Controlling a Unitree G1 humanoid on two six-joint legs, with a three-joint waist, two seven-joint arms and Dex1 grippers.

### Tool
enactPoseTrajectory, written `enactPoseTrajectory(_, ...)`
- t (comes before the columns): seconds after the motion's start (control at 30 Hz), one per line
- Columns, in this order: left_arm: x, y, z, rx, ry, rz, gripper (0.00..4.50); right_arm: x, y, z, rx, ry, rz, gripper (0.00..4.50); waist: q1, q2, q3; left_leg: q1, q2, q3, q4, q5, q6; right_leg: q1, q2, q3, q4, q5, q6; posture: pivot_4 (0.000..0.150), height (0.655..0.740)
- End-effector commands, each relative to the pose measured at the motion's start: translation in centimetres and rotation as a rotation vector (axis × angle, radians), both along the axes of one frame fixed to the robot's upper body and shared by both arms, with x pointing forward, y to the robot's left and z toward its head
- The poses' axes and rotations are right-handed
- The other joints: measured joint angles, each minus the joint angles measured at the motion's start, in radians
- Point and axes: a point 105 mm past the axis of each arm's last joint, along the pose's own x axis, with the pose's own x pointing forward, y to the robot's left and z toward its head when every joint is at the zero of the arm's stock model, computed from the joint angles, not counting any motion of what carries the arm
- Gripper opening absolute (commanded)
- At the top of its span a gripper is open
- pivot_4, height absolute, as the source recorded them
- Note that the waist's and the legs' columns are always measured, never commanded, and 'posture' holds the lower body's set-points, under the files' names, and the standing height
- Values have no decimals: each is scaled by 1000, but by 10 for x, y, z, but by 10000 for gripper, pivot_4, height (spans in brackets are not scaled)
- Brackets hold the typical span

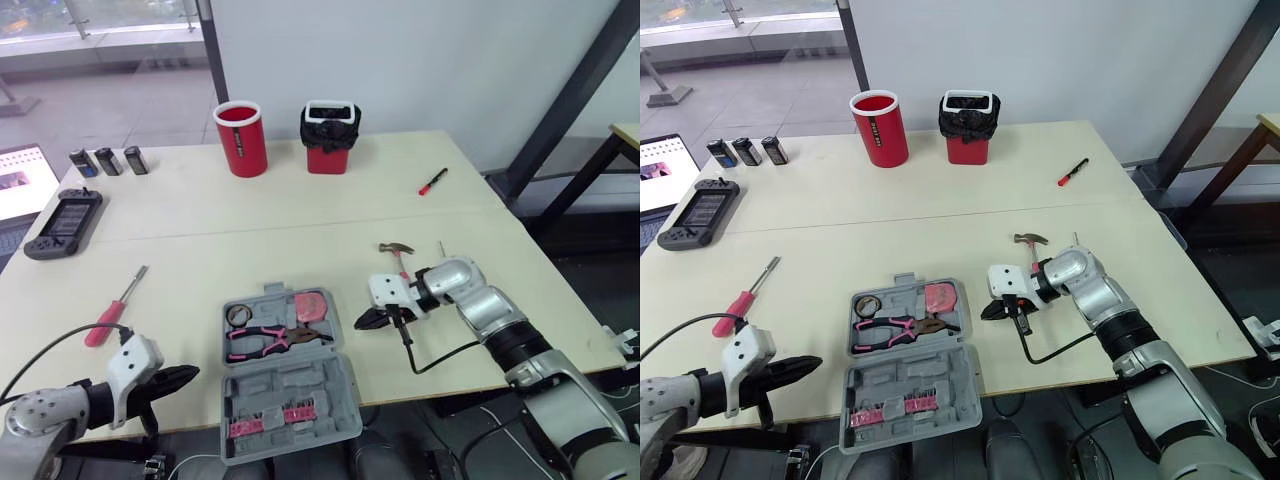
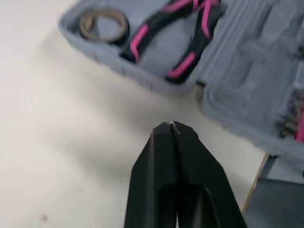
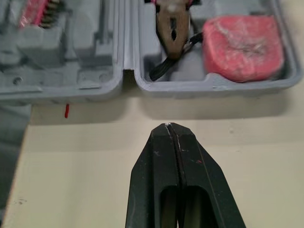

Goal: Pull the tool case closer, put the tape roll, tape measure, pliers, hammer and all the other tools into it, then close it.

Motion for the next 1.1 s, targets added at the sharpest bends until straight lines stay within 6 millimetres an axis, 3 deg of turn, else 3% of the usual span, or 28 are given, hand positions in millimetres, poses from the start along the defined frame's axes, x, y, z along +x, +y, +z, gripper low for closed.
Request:
enactPoseTrajectory(0.03,1,-11,-10,9,0,-55,195,-2,7,-10,-14,-31,16,0,1,0,0,0,0,0,0,0,0,0,0,0,0,0,0,1500,7400)
enactPoseTrajectory(0.3,16,-29,-18,-71,23,-56,195,-19,13,-29,-43,-1,43,0,21,0,0,1,0,0,1,0,0,1,0,0,1,0,0,1500,7400)
enactPoseTrajectory(0.5,20,-44,-29,-99,56,-83,195,-24,24,-24,6,5,34,0,26,0,0,1,0,0,1,0,0,1,0,0,2,0,0,1500,7400)
enactPoseTrajectory(0.7,36,-59,-27,-124,6,-90,195,-34,38,-19,36,19,64,0,33,0,-1,1,-1,-1,3,0,0,3,0,0,2,0,0,1500,7400)
enactPoseTrajectory(0.93,46,-69,-25,-117,-29,-100,195,-27,39,-19,32,6,21,0,32,1,-1,3,-1,-2,9,0,0,8,0,-1,3,1,0,1500,7400)
enactPoseTrajectory(1.1,58,-65,-24,-95,-36,-80,195,-8,38,-16,26,-24,-38,0,29,1,-1,3,-1,-3,9,0,0,9,0,-1,3,2,0,1500,7400)
